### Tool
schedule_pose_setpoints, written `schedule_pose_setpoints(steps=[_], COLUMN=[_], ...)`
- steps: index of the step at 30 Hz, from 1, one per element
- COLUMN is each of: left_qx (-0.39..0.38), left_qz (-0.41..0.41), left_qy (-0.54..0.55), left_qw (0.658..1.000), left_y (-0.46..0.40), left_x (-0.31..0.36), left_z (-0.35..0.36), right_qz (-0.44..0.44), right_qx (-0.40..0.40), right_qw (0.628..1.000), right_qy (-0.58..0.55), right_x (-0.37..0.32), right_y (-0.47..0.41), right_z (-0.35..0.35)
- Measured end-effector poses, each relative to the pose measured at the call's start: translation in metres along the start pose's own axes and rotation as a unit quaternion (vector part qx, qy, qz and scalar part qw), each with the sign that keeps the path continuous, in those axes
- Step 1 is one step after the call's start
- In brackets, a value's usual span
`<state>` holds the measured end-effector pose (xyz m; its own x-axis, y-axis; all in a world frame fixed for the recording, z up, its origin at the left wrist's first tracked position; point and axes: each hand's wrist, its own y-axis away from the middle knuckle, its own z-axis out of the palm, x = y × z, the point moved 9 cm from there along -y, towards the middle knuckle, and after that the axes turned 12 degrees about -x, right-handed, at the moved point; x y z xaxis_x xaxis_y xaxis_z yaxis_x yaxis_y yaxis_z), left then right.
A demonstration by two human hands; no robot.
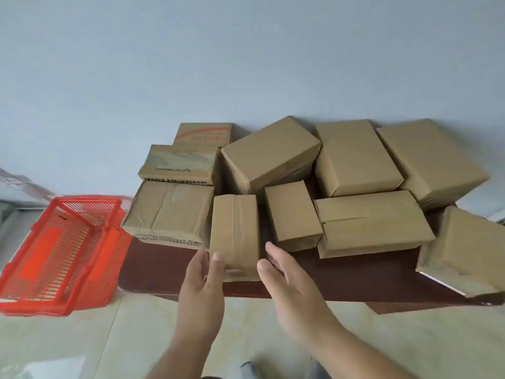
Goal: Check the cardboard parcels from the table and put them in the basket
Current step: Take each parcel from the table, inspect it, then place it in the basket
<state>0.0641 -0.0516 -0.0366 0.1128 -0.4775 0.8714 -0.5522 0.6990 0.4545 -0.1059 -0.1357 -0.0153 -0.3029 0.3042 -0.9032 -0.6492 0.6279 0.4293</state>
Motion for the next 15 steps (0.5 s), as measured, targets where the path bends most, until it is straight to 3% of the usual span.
schedule_pose_setpoints(steps=[6, 15], left_qx=[-0.037, -0.101], left_qz=[0.051, 0.185], left_qy=[-0.003, 0.036], left_qw=[0.998, 0.977], left_y=[0.011, 0.148], left_x=[-0.005, -0.005], left_z=[0.019, 0.019], right_qz=[-0.034, -0.149], right_qx=[0.024, 0.097], right_qw=[0.999, 0.984], right_qy=[0.023, -0.008], right_x=[0.018, 0.009], right_y=[0.001, 0.14], right_z=[0.021, 0.03])
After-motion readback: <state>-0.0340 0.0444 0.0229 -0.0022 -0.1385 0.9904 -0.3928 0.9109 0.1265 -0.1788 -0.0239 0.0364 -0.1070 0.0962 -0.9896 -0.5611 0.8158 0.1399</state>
